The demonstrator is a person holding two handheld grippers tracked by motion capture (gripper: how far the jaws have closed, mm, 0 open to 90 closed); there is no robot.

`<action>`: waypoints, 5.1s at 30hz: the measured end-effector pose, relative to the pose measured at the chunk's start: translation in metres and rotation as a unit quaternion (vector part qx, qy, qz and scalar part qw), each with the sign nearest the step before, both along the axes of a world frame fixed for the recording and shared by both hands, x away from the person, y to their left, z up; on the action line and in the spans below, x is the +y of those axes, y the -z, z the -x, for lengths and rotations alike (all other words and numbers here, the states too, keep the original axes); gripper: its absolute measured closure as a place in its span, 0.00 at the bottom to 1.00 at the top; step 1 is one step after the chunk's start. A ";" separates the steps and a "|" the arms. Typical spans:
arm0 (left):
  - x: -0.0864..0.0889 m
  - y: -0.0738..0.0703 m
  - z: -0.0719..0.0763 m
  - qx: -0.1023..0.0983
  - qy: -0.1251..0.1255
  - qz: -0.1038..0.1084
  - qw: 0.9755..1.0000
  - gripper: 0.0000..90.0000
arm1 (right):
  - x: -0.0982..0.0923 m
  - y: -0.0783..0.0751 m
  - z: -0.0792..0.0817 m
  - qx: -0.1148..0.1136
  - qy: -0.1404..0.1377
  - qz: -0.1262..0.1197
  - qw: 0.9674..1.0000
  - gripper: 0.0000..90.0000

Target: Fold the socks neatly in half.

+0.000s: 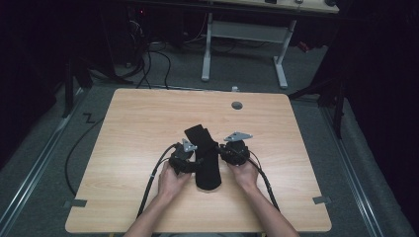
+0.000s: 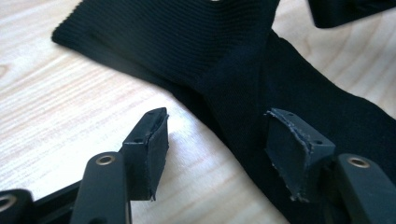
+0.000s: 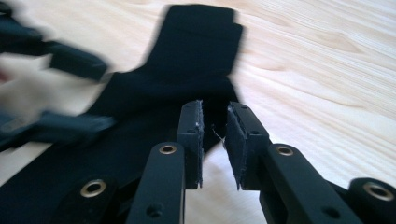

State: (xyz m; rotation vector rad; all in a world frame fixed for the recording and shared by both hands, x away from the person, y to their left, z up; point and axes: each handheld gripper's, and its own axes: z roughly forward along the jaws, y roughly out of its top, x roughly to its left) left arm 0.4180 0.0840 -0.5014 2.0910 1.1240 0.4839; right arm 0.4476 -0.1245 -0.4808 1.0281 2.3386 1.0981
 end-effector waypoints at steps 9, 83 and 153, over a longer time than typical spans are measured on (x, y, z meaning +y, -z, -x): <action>0.012 -0.016 -0.001 -0.005 -0.020 0.027 0.999 0.43 | 0.005 0.024 0.021 0.008 -0.063 0.011 0.998 0.79; 0.011 -0.022 -0.092 -0.029 -0.034 0.033 0.998 0.90 | 0.002 0.029 0.048 0.010 -0.054 0.001 0.998 0.62; 0.032 -0.039 -0.076 0.001 -0.050 0.017 0.999 0.55 | 0.001 0.027 0.024 0.008 -0.024 -0.003 1.000 0.70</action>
